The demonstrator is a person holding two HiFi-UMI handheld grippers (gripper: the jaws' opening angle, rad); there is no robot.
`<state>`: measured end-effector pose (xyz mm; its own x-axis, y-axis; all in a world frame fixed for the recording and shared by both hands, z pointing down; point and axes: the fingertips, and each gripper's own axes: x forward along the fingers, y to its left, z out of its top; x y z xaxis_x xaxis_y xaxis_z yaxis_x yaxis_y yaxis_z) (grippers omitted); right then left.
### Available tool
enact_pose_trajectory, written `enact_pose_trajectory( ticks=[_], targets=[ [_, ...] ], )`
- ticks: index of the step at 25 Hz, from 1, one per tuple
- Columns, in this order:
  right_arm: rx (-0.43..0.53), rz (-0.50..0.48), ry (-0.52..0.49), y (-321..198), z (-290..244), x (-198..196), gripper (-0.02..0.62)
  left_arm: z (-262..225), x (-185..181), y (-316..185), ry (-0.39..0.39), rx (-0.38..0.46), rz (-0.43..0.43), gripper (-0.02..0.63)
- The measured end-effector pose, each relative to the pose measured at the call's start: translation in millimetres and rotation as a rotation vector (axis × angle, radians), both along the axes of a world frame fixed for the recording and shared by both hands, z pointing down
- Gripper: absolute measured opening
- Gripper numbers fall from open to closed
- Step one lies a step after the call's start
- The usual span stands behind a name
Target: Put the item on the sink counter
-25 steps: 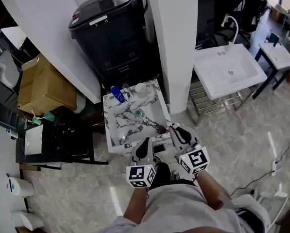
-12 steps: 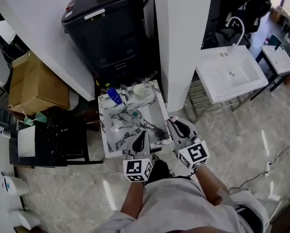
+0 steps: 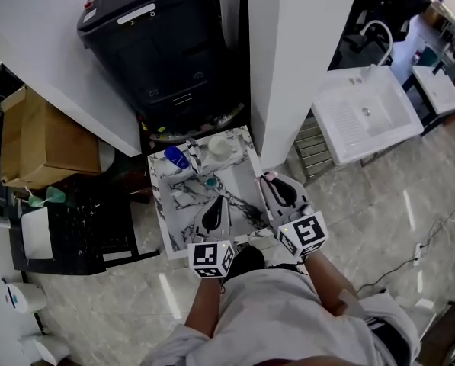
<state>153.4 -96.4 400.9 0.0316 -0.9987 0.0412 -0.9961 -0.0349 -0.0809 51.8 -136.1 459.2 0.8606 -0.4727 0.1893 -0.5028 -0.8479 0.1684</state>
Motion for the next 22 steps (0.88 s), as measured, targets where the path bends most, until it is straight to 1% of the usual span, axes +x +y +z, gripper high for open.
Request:
enact_pose_trajectory(
  ticks=[6, 10, 16, 18, 22],
  targets=[
    [-0.018, 0.007, -0.004, -46.2, 6.5, 6.5, 0.031, 6.3, 7.1, -40.6, -0.013, -0.020, 0.025, 0.011],
    [-0.033, 0.026, -0.009, -66.6, 11.5, 14.7, 0.031, 12.5, 12.8, -61.3, -0.016, -0.024, 0.048, 0.011],
    [-0.078, 0.011, -0.024, -85.6, 19.7, 23.0, 0.031, 24.4, 20.0, -73.1, -0.022, -0.062, 0.045, 0.011],
    [-0.089, -0.003, -0.033, -94.0, 24.5, 26.4, 0.031, 29.4, 22.8, -78.2, -0.024, -0.071, 0.033, 0.009],
    [-0.114, -0.047, -0.052, -108.8, 39.5, 33.7, 0.031, 41.2, 23.5, -88.6, -0.042, -0.096, -0.022, 0.009]
  ],
)
